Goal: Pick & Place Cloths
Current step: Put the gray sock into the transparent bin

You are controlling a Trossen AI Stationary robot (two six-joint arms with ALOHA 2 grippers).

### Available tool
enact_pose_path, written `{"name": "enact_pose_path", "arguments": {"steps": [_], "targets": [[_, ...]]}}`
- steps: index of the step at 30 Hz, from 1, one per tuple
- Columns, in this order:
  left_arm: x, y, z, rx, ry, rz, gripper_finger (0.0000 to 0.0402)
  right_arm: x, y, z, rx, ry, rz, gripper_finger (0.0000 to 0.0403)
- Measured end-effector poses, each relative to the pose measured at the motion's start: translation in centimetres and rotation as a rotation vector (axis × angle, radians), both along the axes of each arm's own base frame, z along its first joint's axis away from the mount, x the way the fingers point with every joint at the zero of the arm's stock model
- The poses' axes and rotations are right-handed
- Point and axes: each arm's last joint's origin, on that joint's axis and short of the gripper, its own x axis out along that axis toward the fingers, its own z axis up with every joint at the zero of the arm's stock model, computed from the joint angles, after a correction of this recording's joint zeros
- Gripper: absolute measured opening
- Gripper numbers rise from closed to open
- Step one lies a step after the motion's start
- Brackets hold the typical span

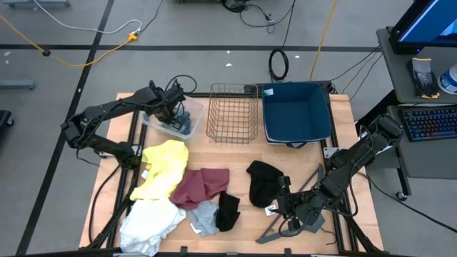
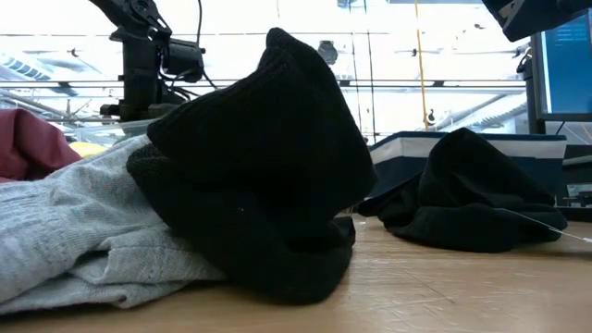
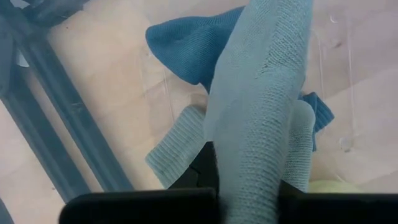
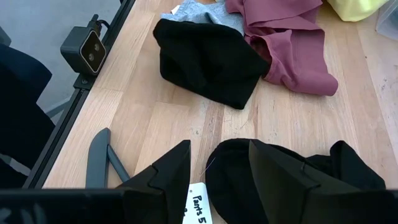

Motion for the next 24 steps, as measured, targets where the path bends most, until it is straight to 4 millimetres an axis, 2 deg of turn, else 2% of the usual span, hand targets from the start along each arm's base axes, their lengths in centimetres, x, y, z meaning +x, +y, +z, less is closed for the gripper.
{"name": "enact_pose_path", "arguments": {"steps": [7,18,24], "targets": [[0.00,0.00,0.00,0.000,-0.001,0.000,0.0025,0.00,0.00,0.00,0.000,0.000,0.000,0.0155],[0.03,0.03,0.01,0.003,-0.003,0.002,0.0119,0.00,0.00,0.00,0.000,0.000,0.000,0.0155],[-0.02,-0.02,0.11,0.006,-0.004,-0.010,0.0158,0.00,0.00,0.00,0.000,0.000,0.000,0.0155]]}}
